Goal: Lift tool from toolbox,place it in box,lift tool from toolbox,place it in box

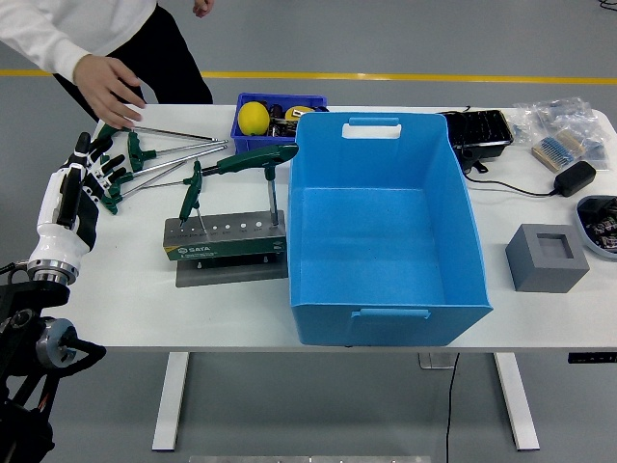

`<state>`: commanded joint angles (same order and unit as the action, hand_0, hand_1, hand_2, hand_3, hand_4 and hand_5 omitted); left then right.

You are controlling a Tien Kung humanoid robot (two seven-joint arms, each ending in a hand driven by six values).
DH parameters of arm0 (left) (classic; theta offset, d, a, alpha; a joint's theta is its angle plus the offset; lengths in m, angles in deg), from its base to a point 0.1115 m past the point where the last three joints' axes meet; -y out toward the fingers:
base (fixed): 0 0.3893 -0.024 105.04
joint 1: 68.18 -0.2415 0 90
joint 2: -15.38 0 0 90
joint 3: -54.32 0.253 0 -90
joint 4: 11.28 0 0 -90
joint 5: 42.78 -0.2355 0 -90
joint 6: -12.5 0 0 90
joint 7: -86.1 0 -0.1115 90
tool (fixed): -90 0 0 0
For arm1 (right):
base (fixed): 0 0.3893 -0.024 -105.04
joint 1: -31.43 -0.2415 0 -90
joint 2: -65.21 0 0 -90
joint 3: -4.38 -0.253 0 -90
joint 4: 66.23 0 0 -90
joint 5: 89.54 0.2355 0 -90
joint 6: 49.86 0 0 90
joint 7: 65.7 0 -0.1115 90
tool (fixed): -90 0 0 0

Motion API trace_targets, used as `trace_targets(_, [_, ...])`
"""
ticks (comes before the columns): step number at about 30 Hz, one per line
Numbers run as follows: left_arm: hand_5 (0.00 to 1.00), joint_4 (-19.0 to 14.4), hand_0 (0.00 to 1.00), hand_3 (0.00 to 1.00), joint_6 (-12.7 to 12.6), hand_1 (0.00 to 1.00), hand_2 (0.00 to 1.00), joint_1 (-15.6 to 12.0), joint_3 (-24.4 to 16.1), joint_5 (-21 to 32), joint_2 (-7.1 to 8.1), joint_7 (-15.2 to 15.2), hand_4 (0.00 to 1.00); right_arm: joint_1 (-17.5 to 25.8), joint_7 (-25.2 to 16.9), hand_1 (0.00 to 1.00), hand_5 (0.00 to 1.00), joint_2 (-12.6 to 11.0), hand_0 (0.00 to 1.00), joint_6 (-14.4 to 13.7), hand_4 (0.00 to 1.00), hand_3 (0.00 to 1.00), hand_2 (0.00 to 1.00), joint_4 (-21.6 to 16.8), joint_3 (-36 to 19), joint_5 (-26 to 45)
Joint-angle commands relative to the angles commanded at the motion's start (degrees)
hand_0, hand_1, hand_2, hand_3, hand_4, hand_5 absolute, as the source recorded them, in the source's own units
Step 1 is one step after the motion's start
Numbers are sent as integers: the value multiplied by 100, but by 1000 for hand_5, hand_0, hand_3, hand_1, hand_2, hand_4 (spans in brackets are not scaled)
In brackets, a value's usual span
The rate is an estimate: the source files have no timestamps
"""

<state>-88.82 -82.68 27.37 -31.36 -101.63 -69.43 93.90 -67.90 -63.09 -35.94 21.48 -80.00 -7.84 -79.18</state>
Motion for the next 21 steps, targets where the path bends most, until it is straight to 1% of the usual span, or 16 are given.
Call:
trace_targets(10, [812,-2,793,784,38,802,910,-8,27,-51,19,-42,889,8,14,640,721,15,678,-8,790,559,718,-1,-27,-27])
trace_targets(11, [815,-1,826,784,33,805,908,-14,22,-63,23,-46,891,13,19,640,720,15,678,-8,790,559,718,-1,-34,-41])
trace_targets(16, [815,-15,826,784,14,805,908,-24,17,-126,40,-35,891,31,28,640,720,15,678,-7,790,559,718,-2,-49,-77])
trace_targets(17, [792,-33,840,832,-6,812,918,-21,19,-190,47,-13,898,35,31,640,720,16,678,-8,790,558,718,-2,-53,-84])
trace_targets(19, [792,-113,840,832,-94,812,918,-13,-3,-529,62,43,898,44,34,640,720,17,678,-9,790,558,718,-3,-60,-93])
trace_targets(21, [792,-260,840,832,-164,812,918,19,-37,-1013,94,56,898,52,38,640,720,20,678,-13,790,558,718,-2,-70,-104])
